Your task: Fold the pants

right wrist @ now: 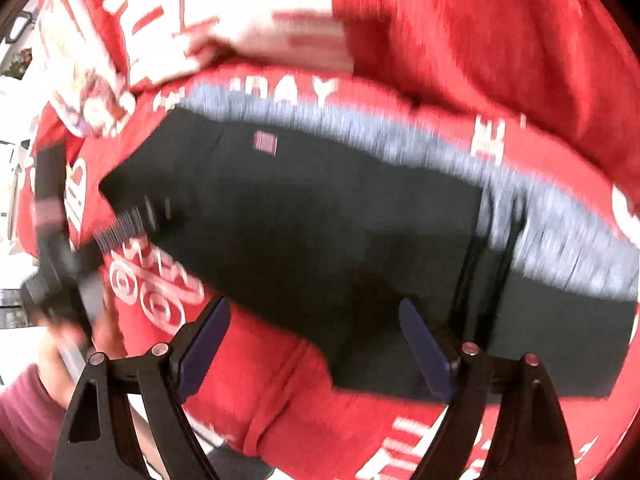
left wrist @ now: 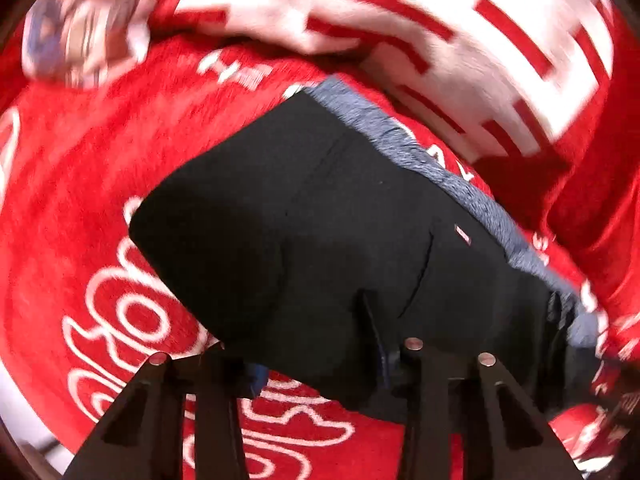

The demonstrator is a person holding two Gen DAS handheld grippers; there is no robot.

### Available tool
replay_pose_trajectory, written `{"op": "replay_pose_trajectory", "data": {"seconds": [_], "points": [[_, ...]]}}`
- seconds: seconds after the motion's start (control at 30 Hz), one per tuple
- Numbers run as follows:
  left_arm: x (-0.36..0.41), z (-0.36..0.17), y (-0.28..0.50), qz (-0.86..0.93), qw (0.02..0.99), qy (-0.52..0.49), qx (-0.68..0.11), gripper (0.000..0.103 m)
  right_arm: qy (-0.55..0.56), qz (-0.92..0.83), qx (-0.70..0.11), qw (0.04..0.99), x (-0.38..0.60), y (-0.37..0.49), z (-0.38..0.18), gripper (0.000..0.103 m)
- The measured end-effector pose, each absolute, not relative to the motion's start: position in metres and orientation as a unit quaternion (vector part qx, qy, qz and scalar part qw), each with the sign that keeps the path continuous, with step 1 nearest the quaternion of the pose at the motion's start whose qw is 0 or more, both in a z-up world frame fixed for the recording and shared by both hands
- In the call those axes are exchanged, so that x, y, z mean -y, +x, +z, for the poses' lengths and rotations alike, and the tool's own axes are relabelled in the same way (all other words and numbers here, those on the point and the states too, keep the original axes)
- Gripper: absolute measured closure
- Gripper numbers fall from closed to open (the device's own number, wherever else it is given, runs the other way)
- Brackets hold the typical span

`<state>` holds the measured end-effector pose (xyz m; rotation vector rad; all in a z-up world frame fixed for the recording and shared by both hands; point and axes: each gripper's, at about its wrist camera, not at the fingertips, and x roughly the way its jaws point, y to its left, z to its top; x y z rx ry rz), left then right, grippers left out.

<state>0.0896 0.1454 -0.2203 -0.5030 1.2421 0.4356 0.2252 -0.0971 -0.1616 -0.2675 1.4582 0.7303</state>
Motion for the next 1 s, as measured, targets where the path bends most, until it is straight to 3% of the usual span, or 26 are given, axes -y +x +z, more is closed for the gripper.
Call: {"op": "replay_pose_trajectory", "data": {"seconds": [0.2, 0.33, 0.63, 0.67, 0.73, 0.77, 1.0], "points": [[-0.058, -0.214, 0.096, 0.187, 0.81, 0.094, -0.548, 0.067, -0.106, 0.381, -0.65, 0.649, 0.034, 0.276, -0.128, 0.014], [-0.05, -0.214, 0.088, 0.183, 0.811, 0.138, -0.539, 0.067, -0.116, 0.431, -0.7, 0.558, -0.04, 0.276, -0.139, 0.014], [-0.045, -0.214, 0.087, 0.179, 0.812, 0.147, -0.536, 0.066, -0.246, 0.438, -0.717, 0.483, -0.127, 0.231, -0.188, 0.014], [-0.045, -0.213, 0.088, 0.179, 0.811, 0.146, -0.537, 0.066, -0.251, 0.43, -0.72, 0.483, -0.126, 0.232, -0.193, 0.018], [-0.042, -0.211, 0.088, 0.172, 0.811, 0.137, -0.542, 0.066, -0.245, 0.418, -0.729, 0.483, -0.119, 0.235, -0.202, 0.058], [-0.038, -0.207, 0.088, 0.169, 0.814, 0.139, -0.538, 0.066, -0.213, 0.422, -0.742, 0.475, -0.112, 0.239, -0.204, 0.086], [0.009, -0.148, 0.094, 0.139, 0.845, 0.139, -0.497, 0.066, -0.099, 0.464, -0.709, 0.522, -0.036, 0.256, -0.152, 0.087]]}}
